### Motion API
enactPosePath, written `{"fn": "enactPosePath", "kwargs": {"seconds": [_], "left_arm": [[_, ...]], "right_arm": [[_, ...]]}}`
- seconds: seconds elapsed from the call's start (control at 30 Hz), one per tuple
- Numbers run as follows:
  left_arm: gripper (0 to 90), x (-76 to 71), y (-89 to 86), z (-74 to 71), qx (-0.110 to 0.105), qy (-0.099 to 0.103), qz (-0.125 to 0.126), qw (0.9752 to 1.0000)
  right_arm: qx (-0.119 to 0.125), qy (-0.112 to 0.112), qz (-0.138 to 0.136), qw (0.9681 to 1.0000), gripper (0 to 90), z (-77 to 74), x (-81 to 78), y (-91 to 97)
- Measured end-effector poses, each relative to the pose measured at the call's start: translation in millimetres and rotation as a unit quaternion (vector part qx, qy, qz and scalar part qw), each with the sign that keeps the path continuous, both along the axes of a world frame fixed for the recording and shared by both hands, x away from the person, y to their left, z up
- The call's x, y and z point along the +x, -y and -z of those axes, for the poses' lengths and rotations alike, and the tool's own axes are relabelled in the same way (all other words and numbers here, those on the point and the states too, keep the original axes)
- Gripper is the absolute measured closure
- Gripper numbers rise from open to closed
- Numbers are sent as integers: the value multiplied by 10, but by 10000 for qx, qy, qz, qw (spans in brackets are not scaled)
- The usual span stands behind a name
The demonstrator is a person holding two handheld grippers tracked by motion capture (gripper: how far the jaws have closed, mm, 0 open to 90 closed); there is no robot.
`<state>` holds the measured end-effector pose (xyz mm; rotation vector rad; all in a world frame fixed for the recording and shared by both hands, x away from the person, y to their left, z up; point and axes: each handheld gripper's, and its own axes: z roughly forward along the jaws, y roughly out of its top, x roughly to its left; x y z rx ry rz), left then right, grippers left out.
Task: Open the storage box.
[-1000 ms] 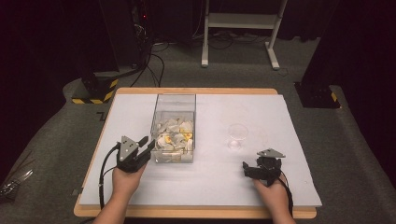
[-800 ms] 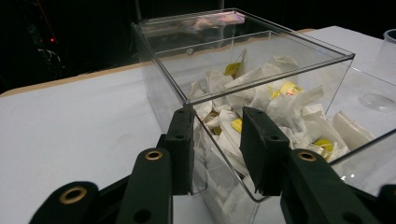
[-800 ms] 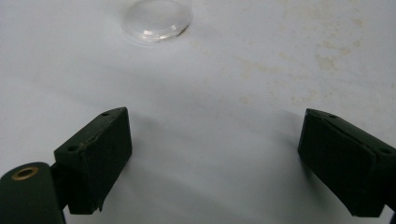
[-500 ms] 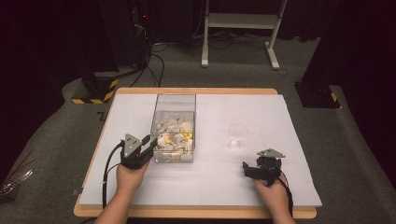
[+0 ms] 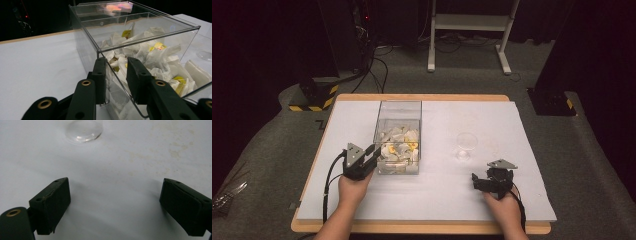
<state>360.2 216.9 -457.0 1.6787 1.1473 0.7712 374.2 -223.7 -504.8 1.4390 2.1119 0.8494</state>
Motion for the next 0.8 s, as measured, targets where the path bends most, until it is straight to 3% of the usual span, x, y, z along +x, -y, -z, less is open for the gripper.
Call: {"fn": "enactPosePath", "kwargs": {"seconds": [0.33, 0.8], "left_arm": [[706, 27, -6, 33, 9, -48, -18, 10000], [743, -122, 2, 54, 8, 1, -66, 10000]], "right_arm": [[-2, 1, 2, 10000, 98, 0, -1, -1], [-4, 1, 2, 10000, 98, 0, -1, -1]]}}
